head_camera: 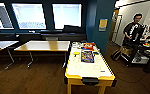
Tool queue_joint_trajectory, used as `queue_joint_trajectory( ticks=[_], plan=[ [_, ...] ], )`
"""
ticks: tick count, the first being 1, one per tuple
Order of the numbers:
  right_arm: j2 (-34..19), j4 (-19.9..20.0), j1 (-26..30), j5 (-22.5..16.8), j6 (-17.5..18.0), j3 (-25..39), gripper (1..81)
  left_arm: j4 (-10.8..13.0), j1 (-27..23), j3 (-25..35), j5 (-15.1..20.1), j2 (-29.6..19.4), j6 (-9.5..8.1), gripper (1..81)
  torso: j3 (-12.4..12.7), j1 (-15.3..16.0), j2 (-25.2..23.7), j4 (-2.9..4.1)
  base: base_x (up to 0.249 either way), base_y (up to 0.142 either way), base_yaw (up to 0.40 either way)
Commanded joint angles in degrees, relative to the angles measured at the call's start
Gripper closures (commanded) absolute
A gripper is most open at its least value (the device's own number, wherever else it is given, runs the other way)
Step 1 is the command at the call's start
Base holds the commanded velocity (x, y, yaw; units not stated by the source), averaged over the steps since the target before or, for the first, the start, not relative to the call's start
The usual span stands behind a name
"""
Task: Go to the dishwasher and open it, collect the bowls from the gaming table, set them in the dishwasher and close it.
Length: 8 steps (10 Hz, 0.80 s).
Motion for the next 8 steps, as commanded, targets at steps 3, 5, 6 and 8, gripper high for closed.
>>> queue_joint_trajectory(
  ticks=[3,5,6,8],
  plan=[
    [0.30,-1.53,2.30,-4.15,-0.96,1.11,81.1,1.07,-2.51,0.33,1.72,-0.83,0.18,81.1,4.05,-0.02,-0.02,0.00,-0.114,0.000,0.000],
    [0.30,-1.53,2.30,-4.15,-0.96,1.11,81.1,1.51,-2.51,0.25,1.72,-0.56,0.18,81.1,3.71,-0.11,-0.09,0.00,-0.099,0.000,0.000],
    [0.30,-1.53,2.22,-4.15,-0.96,1.02,81.1,1.51,-2.51,0.24,1.64,-0.48,0.18,81.1,3.69,-0.18,-0.11,0.00,0.000,0.000,0.000],
    [0.30,-1.53,2.05,-4.32,-0.96,0.84,81.1,1.69,-2.43,0.24,1.81,-0.04,0.18,81.1,3.67,-0.22,-0.15,0.00,0.000,0.000,0.000]
  ],
)
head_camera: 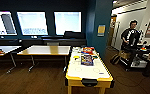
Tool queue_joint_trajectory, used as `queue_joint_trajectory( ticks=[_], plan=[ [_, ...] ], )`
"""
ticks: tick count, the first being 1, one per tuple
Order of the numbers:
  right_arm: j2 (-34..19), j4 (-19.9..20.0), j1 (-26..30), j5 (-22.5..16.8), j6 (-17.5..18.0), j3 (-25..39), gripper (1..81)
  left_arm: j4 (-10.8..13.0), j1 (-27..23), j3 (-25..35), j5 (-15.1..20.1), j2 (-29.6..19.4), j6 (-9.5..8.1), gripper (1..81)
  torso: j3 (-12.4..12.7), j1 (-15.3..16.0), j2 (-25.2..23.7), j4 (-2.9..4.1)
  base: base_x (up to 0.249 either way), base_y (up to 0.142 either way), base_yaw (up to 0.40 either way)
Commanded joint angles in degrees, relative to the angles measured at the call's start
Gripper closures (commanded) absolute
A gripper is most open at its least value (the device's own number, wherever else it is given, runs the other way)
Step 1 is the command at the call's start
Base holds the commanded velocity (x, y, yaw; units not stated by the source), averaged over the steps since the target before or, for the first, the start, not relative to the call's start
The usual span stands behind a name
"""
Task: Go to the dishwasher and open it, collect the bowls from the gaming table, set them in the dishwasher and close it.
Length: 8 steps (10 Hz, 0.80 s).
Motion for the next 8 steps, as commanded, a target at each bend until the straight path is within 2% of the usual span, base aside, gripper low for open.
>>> queue_joint_trajectory(
  ticks=[1,6,8],
  plan=[
    [-0.08,-1.11,2.88,-3.66,-0.57,0.70,81.1,1.52,-3.02,-0.15,1.46,-0.37,0.18,81.1,0.00,0.00,0.00,0.00,0.000,0.000,0.000],
    [0.28,-1.11,2.53,-3.66,-0.57,0.34,81.1,1.17,-1.87,-7.10,1.37,3.15,0.10,81.1,0.00,0.05,0.00,0.00,-0.021,0.000,0.000],
    [0.28,-1.11,2.53,-3.66,-0.57,0.34,81.1,1.00,-1.87,-8.51,1.28,3.58,0.01,81.1,-0.02,0.11,0.07,0.00,0.000,0.000,-0.138]
  ],
)
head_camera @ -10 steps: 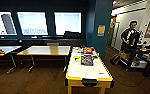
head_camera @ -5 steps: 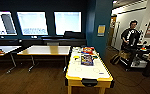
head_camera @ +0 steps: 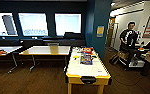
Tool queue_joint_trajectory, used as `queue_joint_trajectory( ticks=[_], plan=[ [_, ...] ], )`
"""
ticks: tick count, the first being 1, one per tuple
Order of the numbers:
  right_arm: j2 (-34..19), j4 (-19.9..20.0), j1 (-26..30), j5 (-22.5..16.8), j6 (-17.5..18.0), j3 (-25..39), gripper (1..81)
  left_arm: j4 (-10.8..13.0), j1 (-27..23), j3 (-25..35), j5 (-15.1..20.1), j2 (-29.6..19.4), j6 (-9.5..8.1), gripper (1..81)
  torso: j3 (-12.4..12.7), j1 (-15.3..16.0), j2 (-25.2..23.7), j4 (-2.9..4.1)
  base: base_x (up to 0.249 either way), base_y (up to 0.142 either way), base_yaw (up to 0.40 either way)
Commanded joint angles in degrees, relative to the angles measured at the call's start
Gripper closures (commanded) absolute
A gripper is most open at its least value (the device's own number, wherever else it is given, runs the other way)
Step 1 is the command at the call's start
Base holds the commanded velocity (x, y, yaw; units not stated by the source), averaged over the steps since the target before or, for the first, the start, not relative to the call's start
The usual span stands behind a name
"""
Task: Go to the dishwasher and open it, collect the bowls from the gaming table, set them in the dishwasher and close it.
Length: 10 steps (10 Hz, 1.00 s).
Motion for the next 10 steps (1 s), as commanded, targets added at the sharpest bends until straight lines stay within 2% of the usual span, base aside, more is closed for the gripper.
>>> queue_joint_trajectory(
  ticks=[1,10],
  plan=[
    [-0.03,-1.31,3.99,-4.56,-1.70,0.71,81.1,0.12,-4.52,-1.53,1.39,-0.24,0.06,81.1,0.00,0.05,0.02,0.00,0.000,0.000,-0.288],
    [0.06,-0.78,2.94,-3.95,-1.53,0.27,81.1,0.12,-4.52,-3.29,2.18,0.73,-0.30,81.1,0.00,0.06,-0.05,0.00,0.000,0.000,-0.384]
  ],
)
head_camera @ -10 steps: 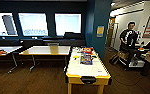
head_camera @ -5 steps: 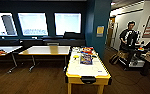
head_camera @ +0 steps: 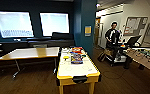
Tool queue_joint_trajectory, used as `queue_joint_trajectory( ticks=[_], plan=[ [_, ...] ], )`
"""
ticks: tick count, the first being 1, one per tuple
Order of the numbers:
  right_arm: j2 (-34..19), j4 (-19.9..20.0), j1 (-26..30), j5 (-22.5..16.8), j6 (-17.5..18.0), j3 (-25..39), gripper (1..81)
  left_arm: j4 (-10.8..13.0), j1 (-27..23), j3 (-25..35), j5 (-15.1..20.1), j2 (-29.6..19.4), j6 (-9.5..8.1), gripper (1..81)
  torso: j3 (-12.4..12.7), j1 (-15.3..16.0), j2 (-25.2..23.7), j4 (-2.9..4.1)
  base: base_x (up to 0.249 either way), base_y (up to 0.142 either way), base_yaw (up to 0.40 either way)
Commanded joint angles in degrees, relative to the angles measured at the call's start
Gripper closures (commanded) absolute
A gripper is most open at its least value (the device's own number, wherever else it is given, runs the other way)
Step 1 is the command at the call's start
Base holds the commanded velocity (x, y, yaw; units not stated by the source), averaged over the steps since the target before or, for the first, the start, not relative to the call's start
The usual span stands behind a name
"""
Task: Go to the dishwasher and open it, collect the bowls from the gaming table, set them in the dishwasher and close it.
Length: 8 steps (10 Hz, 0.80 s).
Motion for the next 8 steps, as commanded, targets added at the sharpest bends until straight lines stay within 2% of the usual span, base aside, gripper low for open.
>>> queue_joint_trajectory(
  ticks=[1,3,4,5,8],
  plan=[
    [0.22,-0.42,1.78,-3.73,-0.58,0.50,81.1,0.05,-2.35,-0.54,2.05,-0.51,-0.37,81.1,0.00,0.00,0.00,0.00,0.000,0.000,-0.394],
    [0.57,-0.78,0.29,-3.55,-0.50,0.50,81.1,-0.22,-1.39,-0.72,2.14,-0.51,-0.63,81.1,0.00,0.00,0.00,0.00,0.000,0.000,-0.394],
    [0.49,-0.77,-0.41,-1.11,-0.59,0.50,81.1,-1.45,-0.86,-0.72,2.14,-0.51,-0.72,81.1,0.00,-0.01,0.00,0.00,0.000,0.000,-0.394],
    [0.31,-0.95,-0.95,-0.39,-0.68,0.50,81.1,-2.14,-0.25,-0.63,2.49,-0.25,-0.72,81.1,0.00,-0.01,0.00,0.00,0.000,0.000,-0.394],
    [-1.36,-2.19,-2.53,3.39,-0.94,2.96,81.1,-2.15,0.73,-0.72,2.49,0.55,-0.63,81.1,0.00,0.00,0.00,0.00,0.000,0.000,-0.394]
  ],
)
